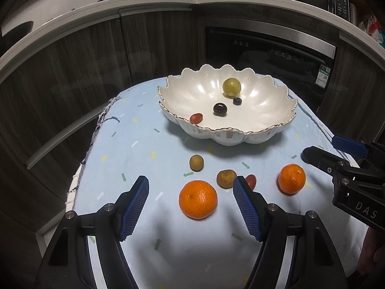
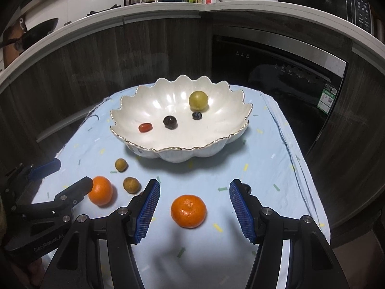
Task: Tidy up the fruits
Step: 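Move both open tools back from the bowl toward the two mandarins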
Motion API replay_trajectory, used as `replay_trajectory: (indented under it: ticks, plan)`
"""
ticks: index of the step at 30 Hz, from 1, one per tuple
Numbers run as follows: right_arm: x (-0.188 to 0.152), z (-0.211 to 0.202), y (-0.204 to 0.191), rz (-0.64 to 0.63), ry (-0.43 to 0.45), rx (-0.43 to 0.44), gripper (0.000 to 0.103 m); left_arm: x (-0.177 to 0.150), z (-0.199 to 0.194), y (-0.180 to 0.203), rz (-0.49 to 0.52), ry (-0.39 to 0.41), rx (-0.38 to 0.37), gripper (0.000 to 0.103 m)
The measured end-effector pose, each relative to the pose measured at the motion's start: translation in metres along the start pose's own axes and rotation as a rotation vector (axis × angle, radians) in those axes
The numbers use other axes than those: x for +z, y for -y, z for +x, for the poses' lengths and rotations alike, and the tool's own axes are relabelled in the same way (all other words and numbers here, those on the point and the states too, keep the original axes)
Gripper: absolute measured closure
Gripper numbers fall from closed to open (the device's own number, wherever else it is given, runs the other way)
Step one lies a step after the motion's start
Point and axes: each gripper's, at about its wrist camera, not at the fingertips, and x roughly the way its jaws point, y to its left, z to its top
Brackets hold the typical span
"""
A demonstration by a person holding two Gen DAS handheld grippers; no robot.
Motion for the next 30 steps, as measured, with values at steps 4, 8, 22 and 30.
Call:
replay_trajectory:
  ticks: [4, 8, 22, 30]
  plan:
    - [-0.004, 0.006, 0.000, -0.005, -0.012, 0.003, 0.041, -0.004, 0.006, 0.001, 0.001, -0.006, -0.001, 0.031]
    - [-0.009, 0.014, -0.001, -0.006, -0.035, 0.005, 0.041, -0.009, 0.014, 0.000, -0.006, -0.019, -0.008, 0.031]
    - [-0.020, 0.038, 0.001, -0.020, -0.087, 0.009, 0.041, -0.020, 0.036, 0.003, 0.000, -0.058, -0.011, 0.031]
    - [-0.025, 0.053, 0.001, -0.018, -0.122, 0.022, 0.041, -0.023, 0.046, 0.004, 0.005, -0.080, -0.011, 0.031]
